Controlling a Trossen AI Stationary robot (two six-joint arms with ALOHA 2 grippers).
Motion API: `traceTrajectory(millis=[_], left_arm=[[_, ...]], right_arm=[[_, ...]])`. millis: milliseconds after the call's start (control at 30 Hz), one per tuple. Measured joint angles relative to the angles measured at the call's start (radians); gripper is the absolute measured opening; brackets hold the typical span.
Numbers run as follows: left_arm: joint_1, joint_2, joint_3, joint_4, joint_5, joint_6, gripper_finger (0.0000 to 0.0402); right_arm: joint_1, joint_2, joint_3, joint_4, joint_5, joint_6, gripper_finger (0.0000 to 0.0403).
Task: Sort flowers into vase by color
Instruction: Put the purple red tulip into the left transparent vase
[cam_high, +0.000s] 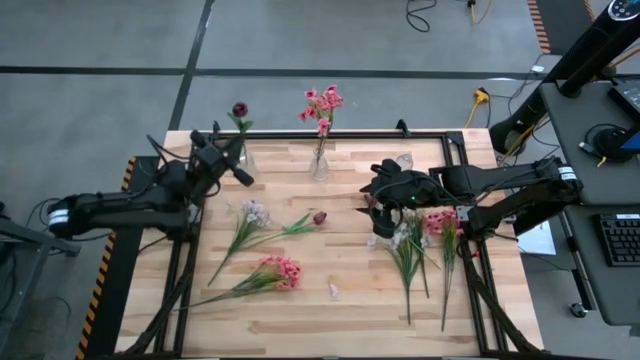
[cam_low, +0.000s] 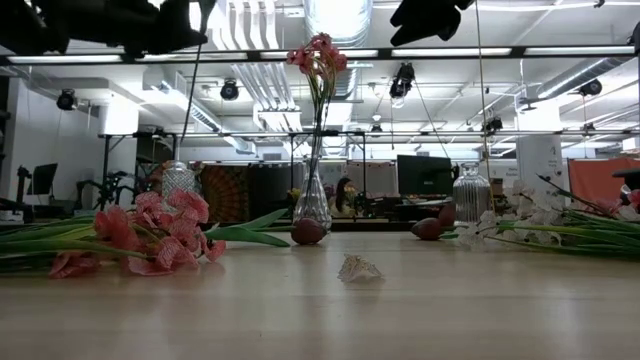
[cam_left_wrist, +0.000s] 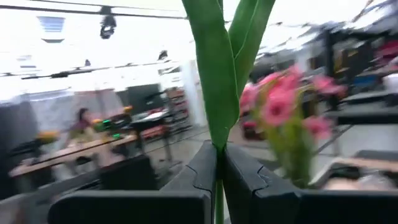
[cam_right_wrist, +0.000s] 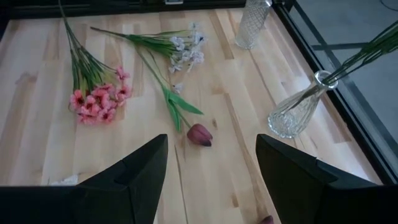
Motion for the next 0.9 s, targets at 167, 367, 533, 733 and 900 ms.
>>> traceTrajectory(millis=[167,367,533,733,900], left_arm=[[0.109,0.009,-0.001,0.018,0.028,0.022,0.0],[0.186,0.016,-0.004,0.018,0.093,-0.044,0.0],[0.233,0.026,-0.004,0.023,0.093,-0.121,0.0],[0.276,0.03,-0.033,0.034,0.095,-0.178,0.0],[0.291,0.03,-0.058,0.053,0.095,-0.186,0.0]], right_arm=[[0.0,0.0,0.0,0.023,0.002,0.0,0.0237],[0.0,0.0,0.0,0.04,0.002,-0.009,0.0237],[0.0,0.0,0.0,0.043,0.003,-0.018,0.0237],[0.0,0.0,0.0,0.043,0.003,-0.021,0.0237],[0.0,0.0,0.0,0.043,0.003,-0.027,0.0237]])
